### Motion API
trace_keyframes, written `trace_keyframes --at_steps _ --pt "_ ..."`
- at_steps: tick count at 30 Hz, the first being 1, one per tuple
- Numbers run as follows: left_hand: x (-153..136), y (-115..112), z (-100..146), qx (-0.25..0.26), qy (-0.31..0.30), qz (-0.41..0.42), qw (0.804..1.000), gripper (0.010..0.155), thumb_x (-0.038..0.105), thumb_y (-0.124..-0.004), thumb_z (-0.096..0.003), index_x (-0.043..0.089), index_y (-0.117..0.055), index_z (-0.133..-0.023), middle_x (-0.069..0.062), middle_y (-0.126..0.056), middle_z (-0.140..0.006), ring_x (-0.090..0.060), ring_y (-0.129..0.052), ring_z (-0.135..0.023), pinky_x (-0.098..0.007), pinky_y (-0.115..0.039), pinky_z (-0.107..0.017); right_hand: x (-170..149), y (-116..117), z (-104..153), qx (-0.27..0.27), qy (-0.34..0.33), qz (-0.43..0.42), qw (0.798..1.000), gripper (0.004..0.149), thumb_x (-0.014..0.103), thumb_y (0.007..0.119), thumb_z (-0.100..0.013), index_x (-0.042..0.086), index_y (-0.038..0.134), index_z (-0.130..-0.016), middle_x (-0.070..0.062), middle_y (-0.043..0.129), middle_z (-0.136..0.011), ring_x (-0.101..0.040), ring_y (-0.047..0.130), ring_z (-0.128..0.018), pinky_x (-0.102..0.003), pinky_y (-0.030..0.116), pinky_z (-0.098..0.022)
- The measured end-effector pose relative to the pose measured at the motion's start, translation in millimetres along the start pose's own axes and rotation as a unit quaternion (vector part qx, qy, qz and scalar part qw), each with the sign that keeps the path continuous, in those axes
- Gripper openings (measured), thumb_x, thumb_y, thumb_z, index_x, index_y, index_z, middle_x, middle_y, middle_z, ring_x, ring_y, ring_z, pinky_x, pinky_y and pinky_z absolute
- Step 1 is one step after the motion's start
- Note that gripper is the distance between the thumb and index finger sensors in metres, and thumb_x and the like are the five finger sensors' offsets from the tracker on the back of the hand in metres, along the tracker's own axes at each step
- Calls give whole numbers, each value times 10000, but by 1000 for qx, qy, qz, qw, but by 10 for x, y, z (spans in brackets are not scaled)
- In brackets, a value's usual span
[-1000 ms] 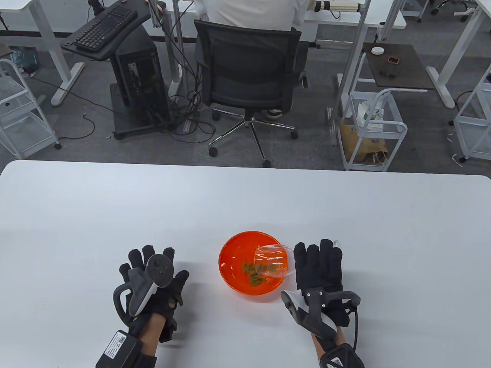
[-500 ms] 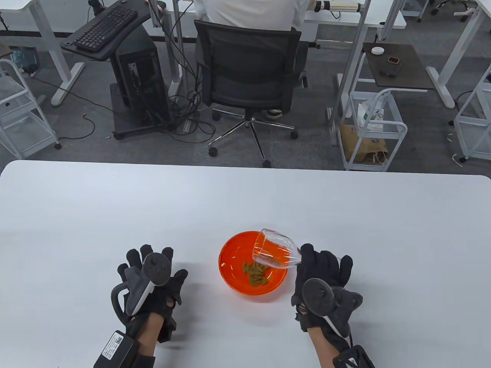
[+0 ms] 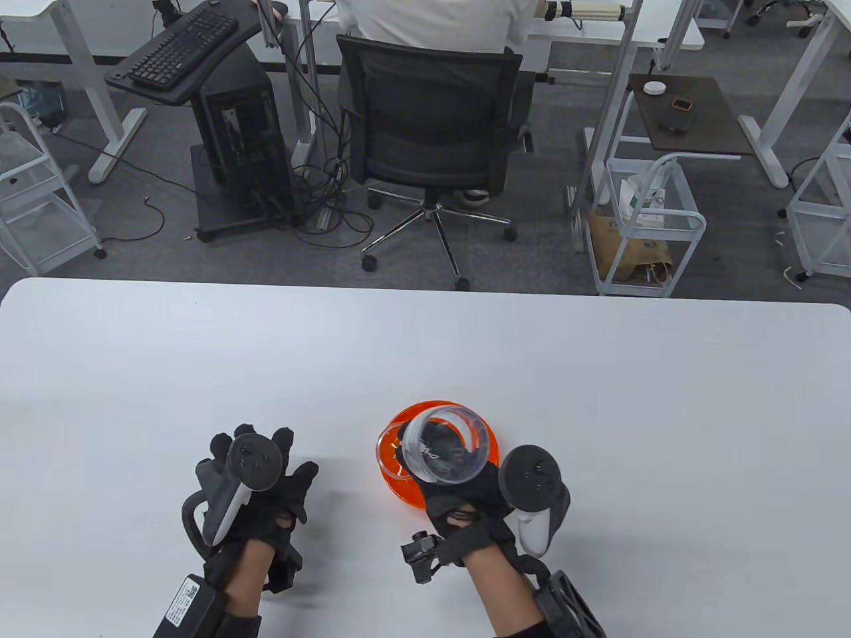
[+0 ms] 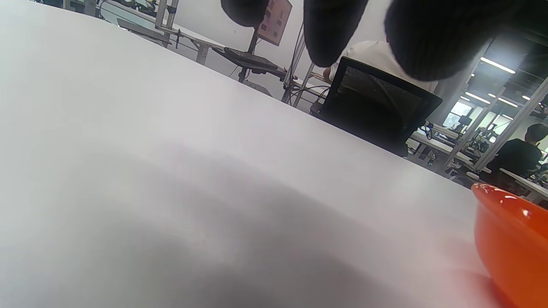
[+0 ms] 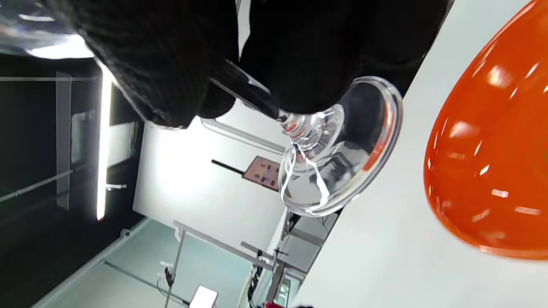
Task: Pour raisins from wine glass into the bowl
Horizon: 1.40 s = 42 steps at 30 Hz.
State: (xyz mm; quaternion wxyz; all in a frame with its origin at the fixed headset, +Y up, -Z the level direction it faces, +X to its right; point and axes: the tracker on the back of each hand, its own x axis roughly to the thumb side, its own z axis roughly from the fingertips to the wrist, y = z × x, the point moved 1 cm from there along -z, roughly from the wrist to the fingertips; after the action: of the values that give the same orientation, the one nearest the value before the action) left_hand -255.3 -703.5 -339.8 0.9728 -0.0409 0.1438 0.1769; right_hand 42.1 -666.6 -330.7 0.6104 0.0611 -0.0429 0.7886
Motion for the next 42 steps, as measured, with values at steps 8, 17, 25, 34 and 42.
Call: trace_keyframes --at_steps 8,17,25,34,42 --pt "-152 7 -64 -16 48 0 999 735 620 -799 -413 394 -625 -1091 -136 -352 -1246 -430 -182 -1097 -630 -141 -733 -191 838 -209 51 98 11 994 432 288 876 -513 197 771 -921 -123 790 -995 -350 956 -642 -508 736 -573" --pt "-444 -61 -198 -51 125 -6 991 723 605 -800 -421 389 -630 -1090 -137 -351 -1244 -431 -178 -1095 -627 -143 -735 -598 1515 -352 99 188 -4 977 592 329 862 -520 175 593 -1025 -154 589 -1109 -429 821 -816 -565 617 -674" --pt "-481 -121 -237 -69 131 -5 989 727 608 -796 -423 386 -625 -1094 -137 -343 -1245 -430 -172 -1095 -626 -141 -735 -796 1608 -392 113 216 -3 970 613 355 828 -539 180 541 -1052 -165 546 -1130 -445 795 -833 -575 586 -696" --pt "-408 -193 -227 -94 102 -7 990 748 619 -788 -423 385 -589 -1104 -137 -319 -1246 -429 -161 -1093 -629 -142 -735 -749 1538 -320 154 225 -4 962 790 358 815 -540 62 318 -1078 -290 340 -1141 -545 667 -890 -648 485 -700" --pt "-240 -248 -167 -123 53 -16 991 853 649 -785 -412 346 -448 -1134 -133 -276 -1249 -432 -153 -1097 -637 -140 -736 -239 813 -80 231 174 59 955 779 488 753 -567 62 361 -1087 -299 393 -1137 -574 655 -884 -673 481 -683"
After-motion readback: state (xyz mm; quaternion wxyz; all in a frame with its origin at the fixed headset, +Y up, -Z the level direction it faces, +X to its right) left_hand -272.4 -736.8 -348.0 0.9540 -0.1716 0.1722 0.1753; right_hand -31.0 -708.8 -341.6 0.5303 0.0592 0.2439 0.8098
